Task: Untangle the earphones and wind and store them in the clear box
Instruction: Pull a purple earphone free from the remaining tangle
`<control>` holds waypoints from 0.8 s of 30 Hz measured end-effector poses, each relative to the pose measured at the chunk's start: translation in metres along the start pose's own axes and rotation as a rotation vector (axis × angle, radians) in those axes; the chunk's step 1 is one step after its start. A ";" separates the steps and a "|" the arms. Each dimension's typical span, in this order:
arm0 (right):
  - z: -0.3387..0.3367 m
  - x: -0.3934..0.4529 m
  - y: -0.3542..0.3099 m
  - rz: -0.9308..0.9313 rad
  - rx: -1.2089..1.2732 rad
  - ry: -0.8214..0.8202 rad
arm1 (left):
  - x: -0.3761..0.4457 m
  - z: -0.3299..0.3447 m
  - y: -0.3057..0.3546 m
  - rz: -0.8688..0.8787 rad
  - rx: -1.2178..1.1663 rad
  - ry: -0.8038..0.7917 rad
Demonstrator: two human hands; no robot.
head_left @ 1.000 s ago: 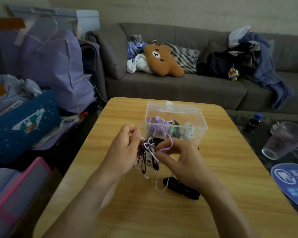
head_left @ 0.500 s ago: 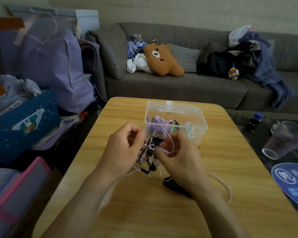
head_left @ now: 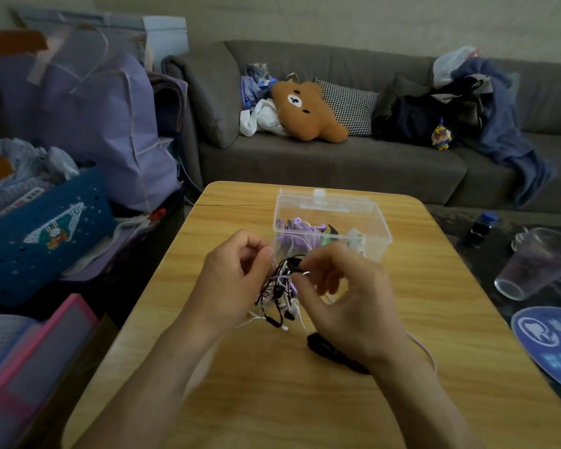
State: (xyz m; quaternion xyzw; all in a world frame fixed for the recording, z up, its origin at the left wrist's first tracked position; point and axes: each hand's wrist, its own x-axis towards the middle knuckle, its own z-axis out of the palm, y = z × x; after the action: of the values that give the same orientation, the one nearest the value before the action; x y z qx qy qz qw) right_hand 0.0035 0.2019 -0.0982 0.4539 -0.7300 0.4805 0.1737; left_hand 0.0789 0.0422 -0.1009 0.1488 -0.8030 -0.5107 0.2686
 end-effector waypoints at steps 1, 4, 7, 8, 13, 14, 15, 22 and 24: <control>0.001 0.000 0.004 0.017 -0.045 -0.091 | 0.000 0.000 0.000 0.000 0.000 -0.013; 0.003 -0.003 0.014 0.087 -0.109 -0.263 | -0.001 -0.001 0.002 -0.019 -0.024 -0.072; 0.001 -0.003 0.015 0.121 -0.092 -0.314 | -0.001 -0.001 0.001 -0.051 -0.076 -0.092; 0.000 -0.002 0.014 0.120 -0.087 -0.316 | -0.001 -0.002 0.001 -0.055 -0.089 -0.096; -0.002 -0.001 0.006 0.084 -0.050 -0.349 | -0.001 -0.003 0.003 -0.034 -0.090 -0.102; -0.002 -0.001 0.004 0.086 -0.037 -0.341 | -0.002 -0.004 0.003 -0.031 -0.084 -0.106; -0.002 0.000 0.003 0.095 -0.024 -0.324 | -0.002 -0.004 0.003 -0.026 -0.076 -0.119; -0.005 0.001 -0.001 0.249 0.062 -0.260 | -0.004 -0.005 0.006 -0.018 -0.008 -0.265; -0.007 0.001 0.000 0.280 0.073 -0.277 | -0.004 -0.010 0.008 -0.035 -0.035 -0.344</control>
State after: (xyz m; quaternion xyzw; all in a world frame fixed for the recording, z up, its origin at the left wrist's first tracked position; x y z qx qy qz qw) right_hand 0.0013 0.2074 -0.0943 0.4158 -0.7851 0.4589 -0.0135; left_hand 0.0883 0.0397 -0.0916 0.0682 -0.8255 -0.5471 0.1208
